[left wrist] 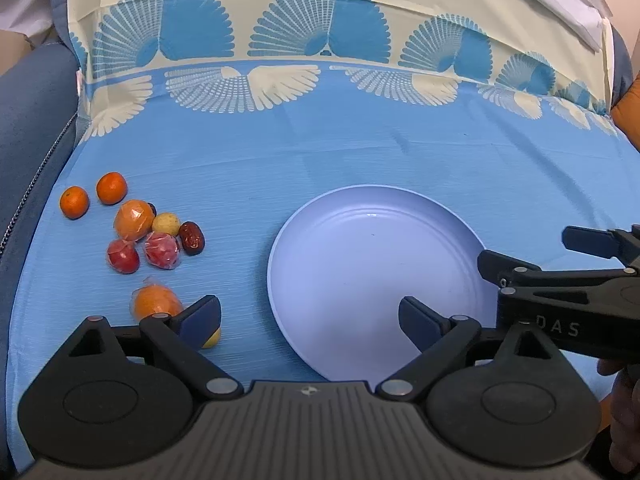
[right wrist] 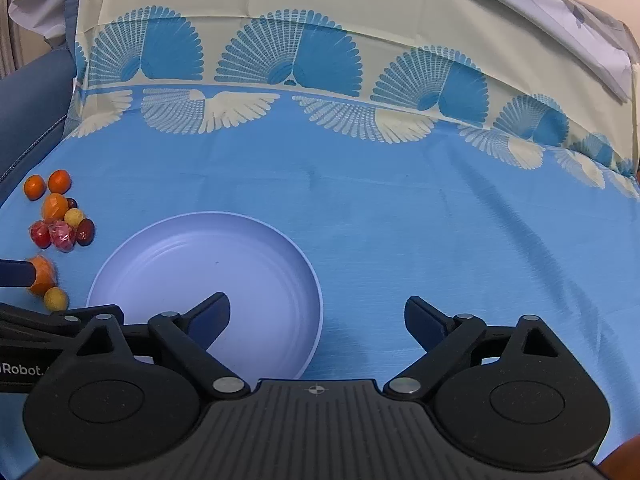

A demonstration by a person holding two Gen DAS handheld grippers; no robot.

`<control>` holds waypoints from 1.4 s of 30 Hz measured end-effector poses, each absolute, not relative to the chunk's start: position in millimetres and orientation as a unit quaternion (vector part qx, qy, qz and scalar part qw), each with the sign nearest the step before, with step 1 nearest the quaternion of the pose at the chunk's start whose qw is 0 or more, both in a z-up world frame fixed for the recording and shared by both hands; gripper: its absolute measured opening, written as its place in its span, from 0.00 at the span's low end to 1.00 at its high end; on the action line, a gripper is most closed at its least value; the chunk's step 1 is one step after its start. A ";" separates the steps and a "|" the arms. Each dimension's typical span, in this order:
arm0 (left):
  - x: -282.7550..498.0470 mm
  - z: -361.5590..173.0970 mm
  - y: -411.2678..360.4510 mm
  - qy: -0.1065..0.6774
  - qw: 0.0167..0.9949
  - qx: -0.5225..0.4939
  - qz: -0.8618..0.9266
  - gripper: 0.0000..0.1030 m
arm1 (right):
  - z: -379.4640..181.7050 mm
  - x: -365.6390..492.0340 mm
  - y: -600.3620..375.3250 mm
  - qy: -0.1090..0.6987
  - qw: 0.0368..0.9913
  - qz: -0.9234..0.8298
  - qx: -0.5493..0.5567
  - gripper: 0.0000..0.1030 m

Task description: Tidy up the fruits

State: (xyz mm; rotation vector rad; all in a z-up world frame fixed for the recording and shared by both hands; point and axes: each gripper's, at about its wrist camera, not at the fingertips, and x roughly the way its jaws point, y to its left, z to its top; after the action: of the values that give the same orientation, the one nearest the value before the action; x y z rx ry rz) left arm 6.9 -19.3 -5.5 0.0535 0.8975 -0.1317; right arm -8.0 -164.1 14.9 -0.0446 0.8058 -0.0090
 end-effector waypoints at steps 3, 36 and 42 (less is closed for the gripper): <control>5.8 -5.6 -21.1 0.431 0.899 0.028 -0.066 0.92 | 13.9 -9.0 -162.1 0.388 0.921 -0.003 -0.030 0.86; 2.6 -0.7 -19.0 0.415 0.906 0.046 -0.065 0.55 | 20.7 -11.7 -159.4 0.377 0.926 0.018 -0.019 0.56; 11.2 30.0 -3.2 0.388 0.915 0.074 -0.077 0.55 | 27.5 -7.6 -153.4 0.373 0.928 0.005 -0.010 0.57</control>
State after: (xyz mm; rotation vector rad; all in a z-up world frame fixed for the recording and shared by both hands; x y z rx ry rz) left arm 11.2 -3.2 30.0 0.1530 0.7990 -0.1585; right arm -7.6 -153.4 27.5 -0.0200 0.7645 0.0100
